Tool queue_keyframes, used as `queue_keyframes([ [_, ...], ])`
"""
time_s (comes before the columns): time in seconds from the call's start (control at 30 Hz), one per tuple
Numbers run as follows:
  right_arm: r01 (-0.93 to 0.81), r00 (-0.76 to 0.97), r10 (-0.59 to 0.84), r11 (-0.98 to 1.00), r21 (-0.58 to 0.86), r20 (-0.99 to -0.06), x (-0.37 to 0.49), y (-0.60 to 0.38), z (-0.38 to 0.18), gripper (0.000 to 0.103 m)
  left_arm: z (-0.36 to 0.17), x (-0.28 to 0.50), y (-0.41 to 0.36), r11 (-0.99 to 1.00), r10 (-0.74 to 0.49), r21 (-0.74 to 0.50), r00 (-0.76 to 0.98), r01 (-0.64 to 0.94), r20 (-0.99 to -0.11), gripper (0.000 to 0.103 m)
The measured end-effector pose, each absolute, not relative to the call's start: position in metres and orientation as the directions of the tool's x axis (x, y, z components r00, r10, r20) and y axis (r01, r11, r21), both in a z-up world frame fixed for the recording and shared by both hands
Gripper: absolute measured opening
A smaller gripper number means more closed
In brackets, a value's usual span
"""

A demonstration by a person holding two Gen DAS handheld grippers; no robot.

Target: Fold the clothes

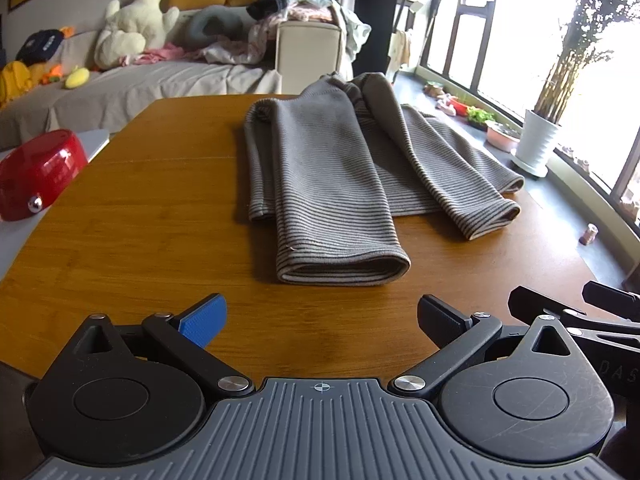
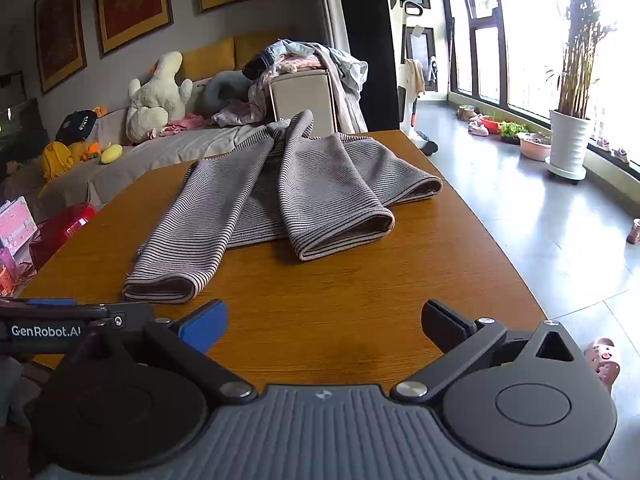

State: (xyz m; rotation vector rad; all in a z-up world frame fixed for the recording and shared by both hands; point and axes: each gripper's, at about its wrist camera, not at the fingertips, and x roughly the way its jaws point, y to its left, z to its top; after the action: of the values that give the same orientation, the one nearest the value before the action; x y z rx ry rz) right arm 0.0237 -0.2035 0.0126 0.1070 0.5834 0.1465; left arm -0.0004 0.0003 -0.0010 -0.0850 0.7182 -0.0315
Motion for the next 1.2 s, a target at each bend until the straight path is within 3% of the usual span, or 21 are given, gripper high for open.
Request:
queue_keyframes([
  [1.2, -0.077, 0.802, 0.152, 0.985, 0.153, -0.577, 0.024, -0.205, 0.002, 0.103, -0.008, 0.002, 0.003, 0.996, -0.041, -0.082, 0.725, -0.022, -0.687, 0.103],
])
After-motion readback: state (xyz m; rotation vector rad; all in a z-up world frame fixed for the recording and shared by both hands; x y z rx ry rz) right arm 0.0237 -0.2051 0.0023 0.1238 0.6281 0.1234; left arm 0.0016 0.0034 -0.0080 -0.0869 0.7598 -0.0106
